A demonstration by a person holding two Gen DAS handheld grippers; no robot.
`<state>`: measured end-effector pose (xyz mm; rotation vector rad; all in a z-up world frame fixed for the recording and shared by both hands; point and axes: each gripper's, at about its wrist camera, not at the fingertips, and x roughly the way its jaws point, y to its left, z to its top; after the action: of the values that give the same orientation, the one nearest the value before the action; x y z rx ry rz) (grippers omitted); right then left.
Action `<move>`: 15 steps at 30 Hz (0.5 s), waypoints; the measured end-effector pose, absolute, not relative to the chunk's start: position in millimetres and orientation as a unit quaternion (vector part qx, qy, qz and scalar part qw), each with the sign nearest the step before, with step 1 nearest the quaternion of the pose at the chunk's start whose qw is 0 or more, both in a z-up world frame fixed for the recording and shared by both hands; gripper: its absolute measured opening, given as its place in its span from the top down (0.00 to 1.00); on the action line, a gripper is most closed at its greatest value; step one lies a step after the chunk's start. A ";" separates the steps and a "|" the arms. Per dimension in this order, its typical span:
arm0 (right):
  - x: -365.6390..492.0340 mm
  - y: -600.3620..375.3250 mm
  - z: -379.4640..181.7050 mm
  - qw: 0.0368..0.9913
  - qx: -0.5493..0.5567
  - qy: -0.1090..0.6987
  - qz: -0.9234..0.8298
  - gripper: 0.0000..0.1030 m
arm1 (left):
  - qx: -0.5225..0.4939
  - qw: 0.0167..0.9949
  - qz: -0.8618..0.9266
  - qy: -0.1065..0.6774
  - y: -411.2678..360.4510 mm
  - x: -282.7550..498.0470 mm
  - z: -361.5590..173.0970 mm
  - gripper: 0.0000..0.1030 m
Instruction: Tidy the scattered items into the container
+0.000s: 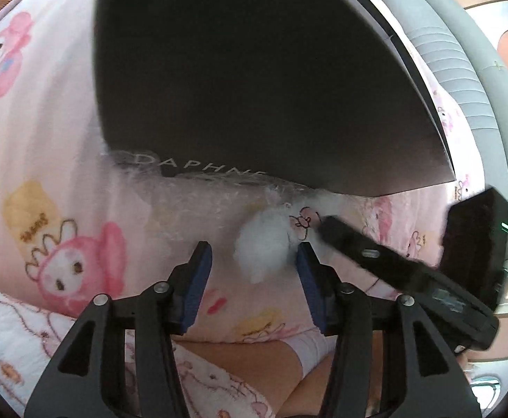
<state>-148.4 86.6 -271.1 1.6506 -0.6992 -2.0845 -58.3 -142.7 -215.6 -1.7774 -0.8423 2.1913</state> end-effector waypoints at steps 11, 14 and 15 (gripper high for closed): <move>-142.1 73.1 -272.2 0.235 0.608 -0.233 -0.722 0.70 | -0.554 0.058 0.774 -0.301 -168.1 -52.0 -203.7 0.71; -147.6 83.2 -271.7 0.220 0.592 -0.245 -0.735 0.70 | -0.557 0.078 0.773 -0.293 -166.3 -45.6 -202.6 0.55; -150.5 84.6 -272.4 0.216 0.587 -0.249 -0.739 0.70 | -0.565 0.078 0.772 -0.281 -162.4 -45.5 -203.7 0.51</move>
<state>-150.5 84.6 -272.4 1.6261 -0.6912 -2.0486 -45.5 -162.4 -203.7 -1.6905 -0.8426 2.3111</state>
